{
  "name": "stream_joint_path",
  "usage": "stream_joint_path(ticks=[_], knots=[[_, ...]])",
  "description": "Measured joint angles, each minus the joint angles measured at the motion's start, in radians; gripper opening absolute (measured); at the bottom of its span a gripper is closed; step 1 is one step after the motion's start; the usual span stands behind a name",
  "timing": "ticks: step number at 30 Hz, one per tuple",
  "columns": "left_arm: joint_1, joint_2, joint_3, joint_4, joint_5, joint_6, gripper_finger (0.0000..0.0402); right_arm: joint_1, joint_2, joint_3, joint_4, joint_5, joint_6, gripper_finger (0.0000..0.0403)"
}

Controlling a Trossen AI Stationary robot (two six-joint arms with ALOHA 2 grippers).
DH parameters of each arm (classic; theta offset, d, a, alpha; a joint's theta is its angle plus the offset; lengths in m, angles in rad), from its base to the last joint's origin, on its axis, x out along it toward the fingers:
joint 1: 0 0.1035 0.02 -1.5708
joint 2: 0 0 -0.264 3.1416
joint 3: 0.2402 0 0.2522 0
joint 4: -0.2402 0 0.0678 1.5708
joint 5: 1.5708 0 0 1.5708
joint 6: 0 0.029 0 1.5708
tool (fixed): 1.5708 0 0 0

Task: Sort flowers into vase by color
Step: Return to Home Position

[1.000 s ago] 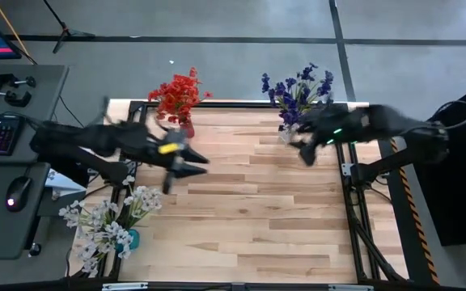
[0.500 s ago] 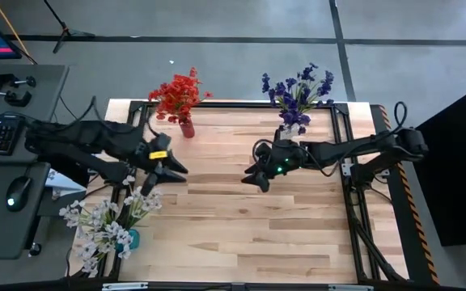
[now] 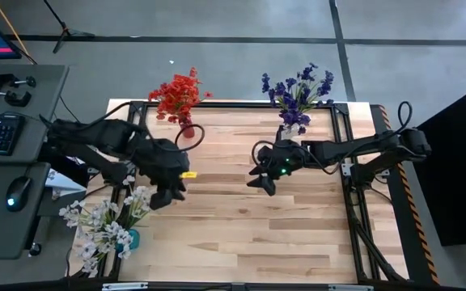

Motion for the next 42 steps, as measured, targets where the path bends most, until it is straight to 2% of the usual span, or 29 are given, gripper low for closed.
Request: stream_joint_path(ticks=[5, 13, 17, 25, 31, 37, 42], knots=[[-0.067, 0.042, 0.076, 0.029, 0.013, -0.024, 0.0143, -0.001, 0.000, -0.003, -0.045, 0.000, -0.060, 0.0243], [-0.078, 0.054, 0.086, 0.032, 0.005, -0.114, 0.0180, 0.011, 0.000, -0.004, -0.027, -0.008, -0.068, 0.0243], [-0.109, 0.040, 0.086, 0.033, -0.016, -0.167, 0.0182, 0.032, 0.026, -0.005, 0.010, -0.008, -0.079, 0.0243], [-0.163, 0.030, 0.087, -0.021, -0.037, -0.234, 0.0181, 0.067, 0.135, -0.005, 0.221, -0.017, -0.015, 0.0243], [-0.175, 0.007, 0.087, -0.002, -0.022, -0.212, 0.0161, 0.077, 0.172, -0.005, 0.287, -0.043, 0.017, 0.0243], [-0.192, -0.002, 0.087, -0.088, -0.015, -0.215, 0.0152, 0.085, 0.172, -0.005, 0.325, -0.043, 0.036, 0.0243], [-0.217, 0.059, 0.087, -0.091, 0.037, -0.103, 0.0151, 0.092, 0.172, -0.005, 0.340, 0.005, 0.029, 0.0243]])
